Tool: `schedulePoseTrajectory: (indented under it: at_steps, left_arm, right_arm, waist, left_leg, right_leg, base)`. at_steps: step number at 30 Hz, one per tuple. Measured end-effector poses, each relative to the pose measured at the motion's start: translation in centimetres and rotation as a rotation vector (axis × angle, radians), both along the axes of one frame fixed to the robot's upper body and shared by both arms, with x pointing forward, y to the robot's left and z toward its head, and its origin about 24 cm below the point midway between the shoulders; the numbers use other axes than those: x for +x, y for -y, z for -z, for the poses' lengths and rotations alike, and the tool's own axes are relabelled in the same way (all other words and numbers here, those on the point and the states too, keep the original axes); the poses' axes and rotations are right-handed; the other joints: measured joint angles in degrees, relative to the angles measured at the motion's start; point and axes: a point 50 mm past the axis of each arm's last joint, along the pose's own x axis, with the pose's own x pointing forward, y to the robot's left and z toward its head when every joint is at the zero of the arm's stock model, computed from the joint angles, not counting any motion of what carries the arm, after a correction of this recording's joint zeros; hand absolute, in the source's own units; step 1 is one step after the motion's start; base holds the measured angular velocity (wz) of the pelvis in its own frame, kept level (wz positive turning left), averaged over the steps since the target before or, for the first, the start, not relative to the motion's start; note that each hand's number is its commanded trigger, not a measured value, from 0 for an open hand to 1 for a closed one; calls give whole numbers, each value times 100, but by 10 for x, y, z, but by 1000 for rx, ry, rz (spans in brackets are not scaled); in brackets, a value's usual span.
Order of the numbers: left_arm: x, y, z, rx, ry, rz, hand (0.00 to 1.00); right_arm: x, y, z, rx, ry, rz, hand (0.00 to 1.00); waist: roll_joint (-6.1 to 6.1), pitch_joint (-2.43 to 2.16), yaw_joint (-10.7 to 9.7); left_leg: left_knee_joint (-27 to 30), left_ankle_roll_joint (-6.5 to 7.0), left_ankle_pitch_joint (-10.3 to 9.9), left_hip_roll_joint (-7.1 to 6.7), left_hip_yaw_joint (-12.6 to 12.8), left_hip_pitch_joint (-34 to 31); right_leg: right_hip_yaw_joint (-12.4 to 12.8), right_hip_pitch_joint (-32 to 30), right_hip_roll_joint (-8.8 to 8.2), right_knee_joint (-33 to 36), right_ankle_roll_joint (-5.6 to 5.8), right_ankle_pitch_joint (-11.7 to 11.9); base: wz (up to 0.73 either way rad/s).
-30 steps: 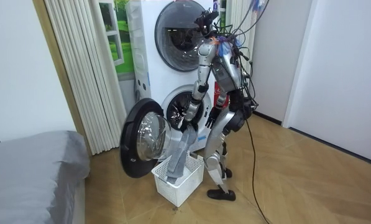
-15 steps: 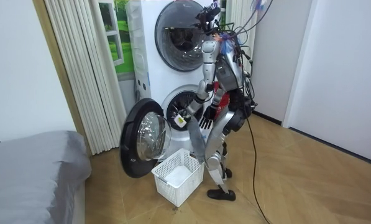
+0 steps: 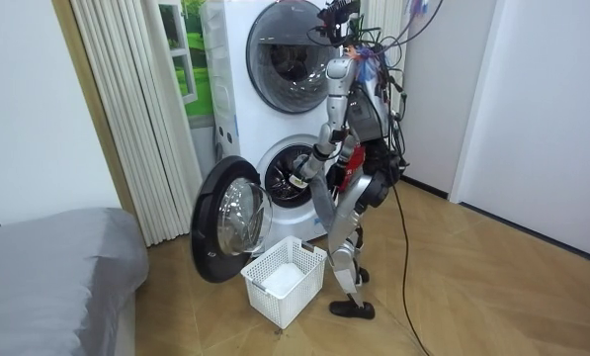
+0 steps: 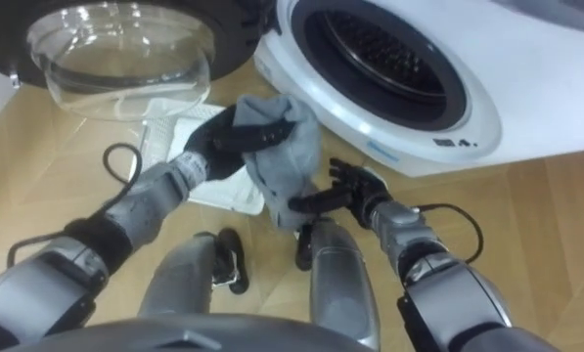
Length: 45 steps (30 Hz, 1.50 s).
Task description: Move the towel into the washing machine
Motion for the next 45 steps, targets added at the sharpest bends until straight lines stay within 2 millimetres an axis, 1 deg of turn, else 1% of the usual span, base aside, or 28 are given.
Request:
schedulePoseTrajectory:
  at_steps: [6, 10, 11, 12, 13, 15, 17, 20, 27, 32, 38, 39, 45]
  left_arm:
    - [-1, 2, 0, -11, -9, 20, 100]
    - [-1, 6, -1, -24, -8, 22, 100]
    - [0, 9, -3, -36, -3, 24, 100]
    - [0, 10, -4, -41, 0, 27, 100]
    - [0, 12, -5, -56, 2, 28, 100]
    - [1, 16, -8, -102, -7, 15, 100]
    - [1, 25, -12, -200, -30, -14, 100]
    - [-1, 31, -17, -273, -29, -27, 100]
    - [-2, 33, -18, -293, -26, -28, 100]
    - [-1, 33, -19, -295, -24, -29, 100]
    - [0, 31, -20, -301, -18, -39, 100]
    - [0, 31, -20, -302, -17, -41, 0]
    - [3, 27, -22, -315, -13, -65, 0]
  right_arm:
    - [-1, 1, 1, -4, -12, -2, 0]
    - [-2, 2, 2, -6, -17, -3, 0]
    - [-3, 2, 2, 2, -19, 5, 43]
    - [-3, 3, 2, 4, -20, 6, 79]
    - [-4, 2, 2, 12, -24, 7, 100]
    - [-4, 1, 3, 19, -31, 4, 100]
    - [-8, -4, 5, 27, -47, 2, 100]
    - [-9, -7, 6, 16, -46, -15, 100]
    - [-10, -12, 7, -5, -46, -64, 100]
    - [-10, -13, 7, -8, -50, -70, 100]
    - [-8, -14, 6, -12, -42, -66, 100]
    - [-8, -14, 6, -12, -41, -67, 100]
    - [-6, -14, 5, -8, -27, -52, 100]
  waist:
    - [17, -10, 5]
    - [73, -44, 14]
    - [75, -44, 15]
    - [74, -43, 15]
    - [74, -44, -5]
    - [73, -43, -8]
    - [66, -39, 5]
    - [64, -39, -8]
    - [32, -26, -22]
    - [-36, -19, -19]
    - [-44, -21, -6]
    - [-44, -21, -9]
    - [-35, -26, 7]
  left_leg:
    - [-29, 4, 5, -12, -54, -3]
    - [-72, 6, 32, -19, -70, 2]
    - [-92, 10, 52, -24, -74, 1]
    - [-101, 10, 61, -26, -76, 0]
    - [-121, 14, 77, -35, -83, 10]
    - [-127, 16, 85, -45, -84, 28]
    - [-153, 15, 94, -49, -78, 95]
    - [-198, 1, 106, -44, -61, 141]
    - [-232, -22, 119, -35, -62, 138]
    - [-233, -22, 118, -30, -67, 100]
    - [-222, -21, 118, -32, -74, 90]
    - [-218, -21, 117, -30, -77, 86]
    - [-168, -25, 116, -4, -84, -7]
  right_leg:
    - [-48, 31, -6, -30, 11, 15]
    - [-81, 43, -30, -38, 11, 15]
    - [-82, 40, -54, -37, 11, 15]
    - [-83, 40, -63, -37, 11, 15]
    - [-95, 47, -79, -34, 11, 15]
    - [-117, 60, -88, -30, 11, 15]
    - [-109, 115, -92, -34, 11, 14]
    - [-53, 147, -69, -107, 6, 16]
    - [-57, 133, -46, -99, -14, -1]
    - [-70, 107, -50, -98, -11, -3]
    - [-92, 105, -67, -94, -5, -9]
    - [-95, 105, -63, -97, -6, -9]
    - [-147, 54, -39, -113, -31, -11]
  base:
    - [2]
    - [3]
    - [8]
    - [9]
    - [7]
    - [3]
    - [0]
    - [-3]
    - [0]
    - [0]
    - [0]
    - [0]
    - [1]
